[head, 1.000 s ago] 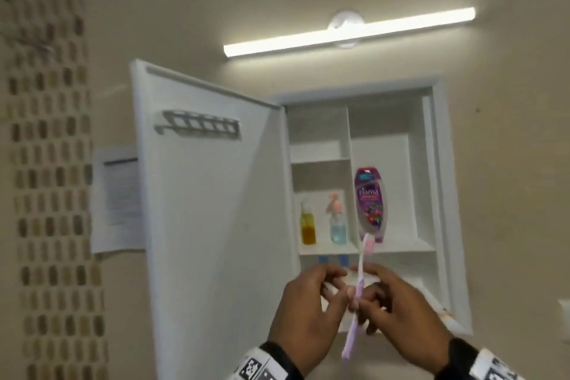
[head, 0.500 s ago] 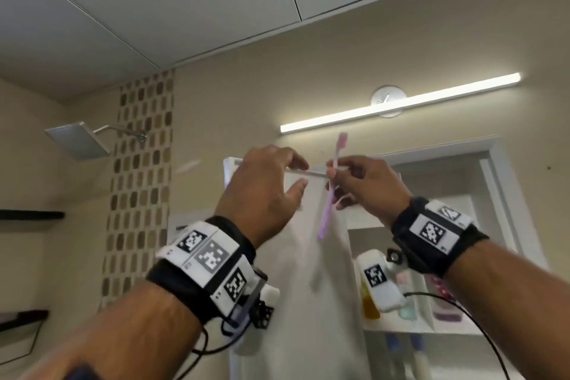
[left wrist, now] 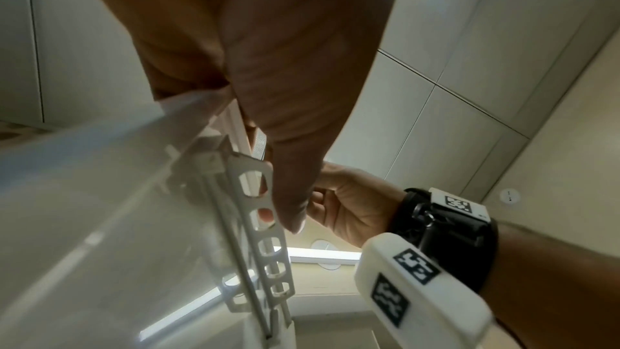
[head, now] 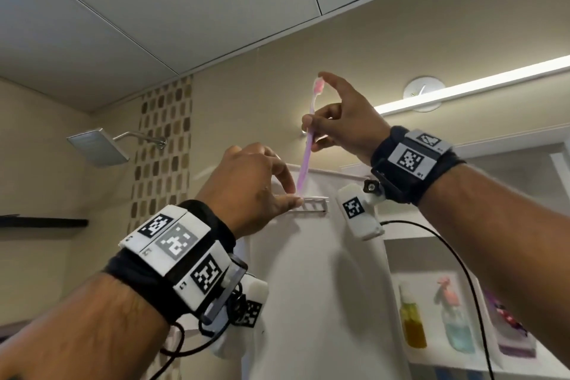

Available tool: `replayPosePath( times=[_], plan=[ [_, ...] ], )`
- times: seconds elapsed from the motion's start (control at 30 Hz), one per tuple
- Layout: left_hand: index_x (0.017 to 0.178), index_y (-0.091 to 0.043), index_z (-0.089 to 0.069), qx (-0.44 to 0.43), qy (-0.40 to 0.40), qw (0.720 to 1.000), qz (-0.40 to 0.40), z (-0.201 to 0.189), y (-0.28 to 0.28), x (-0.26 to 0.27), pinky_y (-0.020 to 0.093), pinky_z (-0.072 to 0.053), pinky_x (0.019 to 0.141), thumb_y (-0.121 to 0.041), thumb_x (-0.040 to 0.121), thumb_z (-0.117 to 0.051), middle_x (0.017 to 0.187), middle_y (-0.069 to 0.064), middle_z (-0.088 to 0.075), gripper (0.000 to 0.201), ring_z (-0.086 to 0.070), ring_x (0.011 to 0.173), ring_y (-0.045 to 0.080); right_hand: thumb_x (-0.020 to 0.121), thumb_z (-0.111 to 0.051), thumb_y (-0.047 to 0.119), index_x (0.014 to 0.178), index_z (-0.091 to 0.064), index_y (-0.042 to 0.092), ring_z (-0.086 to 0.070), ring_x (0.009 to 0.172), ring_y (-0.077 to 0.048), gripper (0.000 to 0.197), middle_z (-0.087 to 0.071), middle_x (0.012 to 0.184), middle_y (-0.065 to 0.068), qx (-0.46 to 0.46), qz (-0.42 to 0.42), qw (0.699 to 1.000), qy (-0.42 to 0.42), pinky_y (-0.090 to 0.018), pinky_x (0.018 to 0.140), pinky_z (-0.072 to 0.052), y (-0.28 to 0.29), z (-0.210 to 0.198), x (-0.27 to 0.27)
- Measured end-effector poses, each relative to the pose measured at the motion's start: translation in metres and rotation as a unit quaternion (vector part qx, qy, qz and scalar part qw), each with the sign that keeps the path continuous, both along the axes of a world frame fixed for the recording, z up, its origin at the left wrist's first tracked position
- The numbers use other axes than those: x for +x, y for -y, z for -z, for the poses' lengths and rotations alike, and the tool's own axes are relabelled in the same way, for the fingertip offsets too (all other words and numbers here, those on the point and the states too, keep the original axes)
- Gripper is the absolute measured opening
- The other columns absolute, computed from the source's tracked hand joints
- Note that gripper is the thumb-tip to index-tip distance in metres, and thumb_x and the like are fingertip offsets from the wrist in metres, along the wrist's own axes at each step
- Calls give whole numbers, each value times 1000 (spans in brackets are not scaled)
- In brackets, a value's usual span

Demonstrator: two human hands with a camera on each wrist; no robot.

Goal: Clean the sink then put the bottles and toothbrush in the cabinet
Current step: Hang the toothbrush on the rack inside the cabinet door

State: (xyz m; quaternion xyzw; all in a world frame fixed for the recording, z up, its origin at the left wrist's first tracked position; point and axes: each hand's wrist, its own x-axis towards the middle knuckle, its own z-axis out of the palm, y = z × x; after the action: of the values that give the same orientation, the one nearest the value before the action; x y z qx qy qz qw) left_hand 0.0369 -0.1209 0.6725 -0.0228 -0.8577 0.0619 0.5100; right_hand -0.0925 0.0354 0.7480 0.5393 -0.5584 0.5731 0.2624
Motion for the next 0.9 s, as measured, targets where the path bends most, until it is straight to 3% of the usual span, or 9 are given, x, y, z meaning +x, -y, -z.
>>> replayPosePath(
  times=[0.1, 0.23, 0.37, 0.53, 0.67, 0.77, 0.9],
  plan=[
    [89, -37, -73, -5, -2, 1000, -7, 3, 3, -3, 23, -34, 86, -48, 79, -77, 120, -16, -52, 15, -42, 118, 15, 88, -72, 4, 153, -24, 28, -73, 80, -34, 85, -71, 93, -25, 34, 11, 999, -22, -43, 68, -63, 9, -2, -5],
    [87, -35, -72, 18, -13, 1000, 12, 7, 4, -6, 27, -43, 89, -39, 80, -79, 115, -15, -49, 10, -46, 115, 15, 87, -72, 3, 152, -26, 25, -74, 83, -35, 83, -72, 92, -24, 53, 0, 998, -22, -47, 70, -63, 10, -5, -10],
    [84, -33, -72, 28, -20, 999, -2, 8, 0, -10, 31, -48, 91, -40, 80, -79, 113, -15, -48, 11, -48, 112, 17, 85, -73, 1, 150, -29, 22, -73, 90, -39, 81, -72, 95, -24, 111, -42, 993, 3, -50, 76, -62, 12, -10, -14],
    [80, -37, -69, 40, -10, 999, -13, 7, -1, -10, 36, -49, 91, -46, 77, -79, 110, -17, -47, 14, -48, 109, 17, 78, -79, -1, 144, -32, 19, -73, 80, -35, 84, -69, 85, -19, 153, -51, 986, -42, -46, 77, -62, 21, -4, -11],
    [80, -37, -68, 45, -13, 999, -21, 8, -4, -10, 32, -46, 88, -45, 78, -79, 111, -18, -46, 14, -48, 108, 14, 81, -77, 3, 134, -42, 13, -72, 82, -36, 64, -70, 92, -26, 142, -61, 986, -66, -43, 77, -63, 20, 3, -10],
    [78, -34, -68, 56, -29, 998, -22, 11, -7, -12, 32, -45, 90, -42, 77, -80, 112, -17, -48, 14, -50, 108, 16, 83, -77, 11, 117, -57, 13, -74, 80, -27, 40, -74, 86, -11, 109, -43, 990, -82, -42, 80, -62, 23, 13, -13],
    [78, -29, -70, 72, -48, 996, -20, 14, -12, -12, 34, -45, 94, -35, 77, -81, 112, -12, -51, 13, -52, 105, 11, 76, -84, 19, 104, -66, 19, -72, 84, -12, 32, -73, 90, 4, 30, -28, 995, -92, -37, 84, -61, 34, 36, -25]
  ],
)
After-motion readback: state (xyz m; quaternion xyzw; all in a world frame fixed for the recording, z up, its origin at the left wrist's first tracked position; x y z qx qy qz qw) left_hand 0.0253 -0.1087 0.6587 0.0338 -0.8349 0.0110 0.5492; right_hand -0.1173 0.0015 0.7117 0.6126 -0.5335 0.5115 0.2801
